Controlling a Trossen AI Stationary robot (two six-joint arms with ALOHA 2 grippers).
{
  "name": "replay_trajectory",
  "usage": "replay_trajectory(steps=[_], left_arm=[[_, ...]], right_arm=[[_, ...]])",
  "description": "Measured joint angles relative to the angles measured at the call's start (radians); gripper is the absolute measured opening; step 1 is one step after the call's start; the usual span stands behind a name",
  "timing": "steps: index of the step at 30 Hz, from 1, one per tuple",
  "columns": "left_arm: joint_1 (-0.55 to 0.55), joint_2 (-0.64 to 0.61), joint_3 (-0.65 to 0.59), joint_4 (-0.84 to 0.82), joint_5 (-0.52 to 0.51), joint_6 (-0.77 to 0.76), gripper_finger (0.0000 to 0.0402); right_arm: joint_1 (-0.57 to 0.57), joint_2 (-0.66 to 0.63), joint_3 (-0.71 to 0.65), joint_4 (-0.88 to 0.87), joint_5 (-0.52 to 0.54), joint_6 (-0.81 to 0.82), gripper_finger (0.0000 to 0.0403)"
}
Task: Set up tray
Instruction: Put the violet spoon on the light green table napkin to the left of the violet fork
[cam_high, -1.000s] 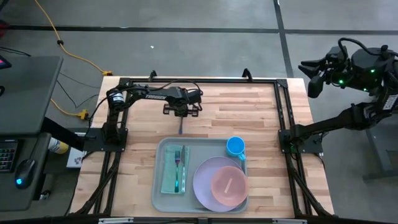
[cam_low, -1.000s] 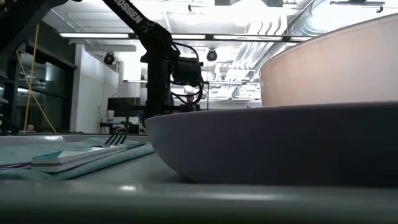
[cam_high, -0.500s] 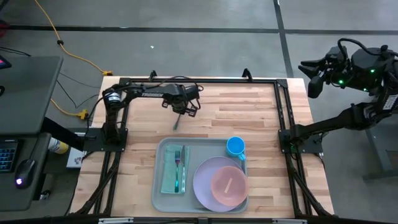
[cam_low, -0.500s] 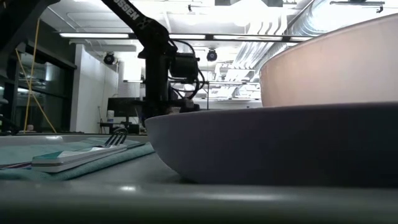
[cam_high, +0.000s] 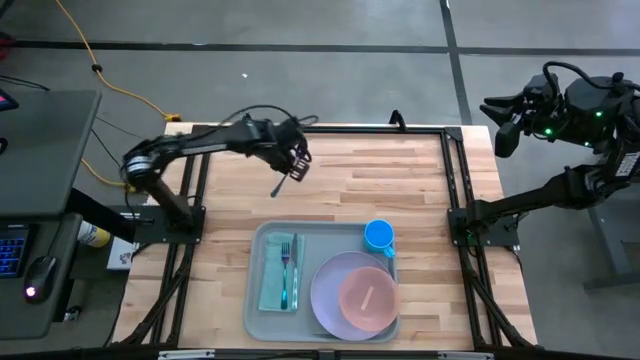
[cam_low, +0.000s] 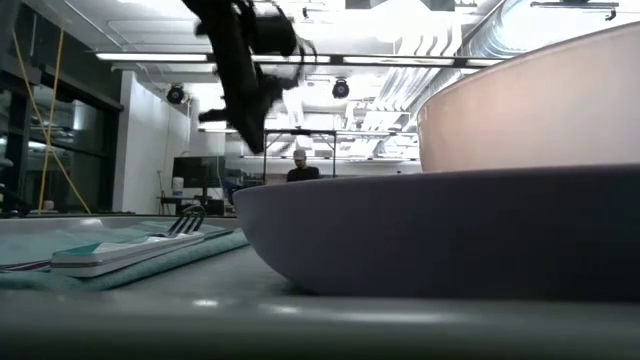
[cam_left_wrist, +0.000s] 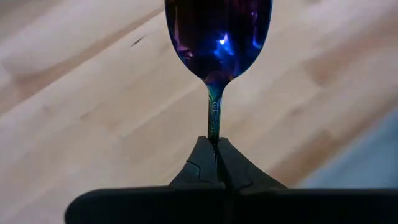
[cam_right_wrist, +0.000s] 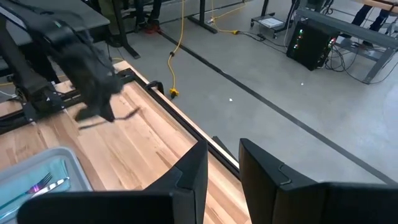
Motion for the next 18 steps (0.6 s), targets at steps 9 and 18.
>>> replay_trajectory(steps=[9, 18], left_arm=[[-0.047, -0.322, 0.003, -0.127, -0.035, 0.043, 0.0012], [-0.213, -0.537, 0.003, -0.45, -0.172, -0.237, 0.0012]], right_arm=[[0.0, 0.0, 0.0, 0.0, 0.017, -0.011, 0.0069], [0.0, 0.0, 0.0, 0.0, 0.04, -0.026, 0.0069]])
